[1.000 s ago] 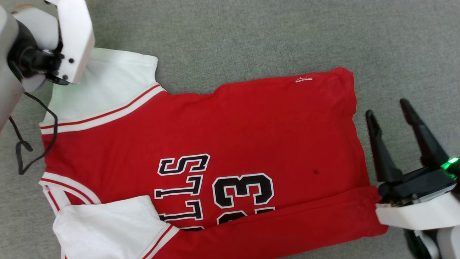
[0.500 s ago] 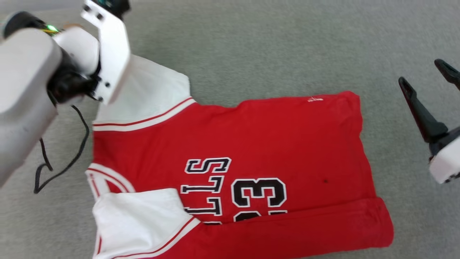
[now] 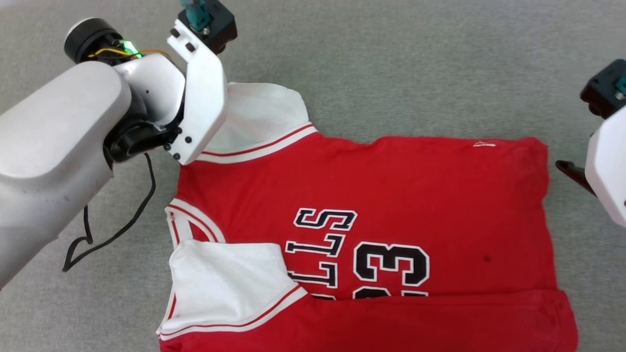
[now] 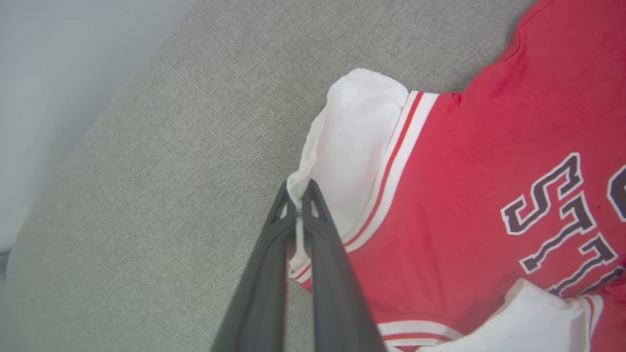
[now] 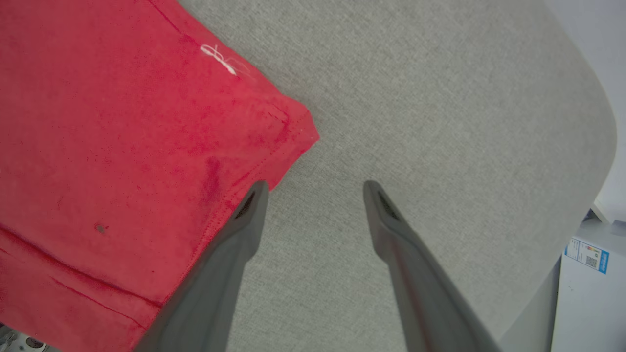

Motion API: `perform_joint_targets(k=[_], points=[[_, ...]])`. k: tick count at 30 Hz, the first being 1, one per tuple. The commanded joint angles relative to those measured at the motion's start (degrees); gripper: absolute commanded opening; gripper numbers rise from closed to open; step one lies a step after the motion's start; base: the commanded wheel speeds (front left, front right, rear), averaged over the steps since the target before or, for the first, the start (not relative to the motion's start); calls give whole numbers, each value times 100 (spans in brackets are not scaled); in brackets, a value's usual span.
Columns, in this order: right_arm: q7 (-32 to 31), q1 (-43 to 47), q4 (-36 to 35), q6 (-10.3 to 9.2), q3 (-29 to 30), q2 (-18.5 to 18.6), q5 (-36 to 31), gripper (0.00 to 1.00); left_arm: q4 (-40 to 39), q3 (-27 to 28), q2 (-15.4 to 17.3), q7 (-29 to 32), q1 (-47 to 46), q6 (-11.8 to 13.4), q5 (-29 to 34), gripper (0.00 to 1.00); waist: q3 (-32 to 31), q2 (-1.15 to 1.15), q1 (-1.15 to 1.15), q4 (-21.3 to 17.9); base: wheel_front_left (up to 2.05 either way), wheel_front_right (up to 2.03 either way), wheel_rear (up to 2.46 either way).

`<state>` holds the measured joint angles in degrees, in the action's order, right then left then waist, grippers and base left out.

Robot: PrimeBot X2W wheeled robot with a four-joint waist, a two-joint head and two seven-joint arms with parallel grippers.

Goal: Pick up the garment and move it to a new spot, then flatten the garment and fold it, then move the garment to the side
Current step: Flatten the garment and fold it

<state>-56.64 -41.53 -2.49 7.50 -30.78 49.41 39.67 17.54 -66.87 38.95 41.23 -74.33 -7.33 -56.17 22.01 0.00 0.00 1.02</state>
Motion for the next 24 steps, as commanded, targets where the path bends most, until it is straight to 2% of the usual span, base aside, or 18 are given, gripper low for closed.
perform_joint_targets(k=[1,6,14,18,19,20,24], points=[[-220,-258,138,-2,-172,24,80,100,-39,-30,-31,-59,-74,-3,30,0,129,0,0,121,0,0,0],[-557,-643,706,-2,-610,-165,148,100,-129,-81,-105,-202,-175,-4,38,0,334,0,0,283,0,0,0],[-140,-542,1398,-2,-1364,-437,205,100,-183,-207,-114,-415,-345,-6,-17,0,617,0,0,425,0,0,0],[27,-476,1562,-2,-1751,-414,347,100,-131,-279,-106,-501,-365,-6,-67,0,636,0,0,418,0,0,0],[121,-498,1559,-2,-1818,-417,373,17,-110,-299,-100,-525,-356,-6,-92,0,619,0,0,404,0,0,0],[228,-521,1563,-2,-1848,-424,412,0,-90,-324,-99,-548,-341,-6,-109,0,592,0,0,393,0,0,0],[759,-655,1559,-2,-1870,-410,516,0,-19,-397,-99,-732,-224,-6,-174,0,365,0,0,349,0,0,0]])
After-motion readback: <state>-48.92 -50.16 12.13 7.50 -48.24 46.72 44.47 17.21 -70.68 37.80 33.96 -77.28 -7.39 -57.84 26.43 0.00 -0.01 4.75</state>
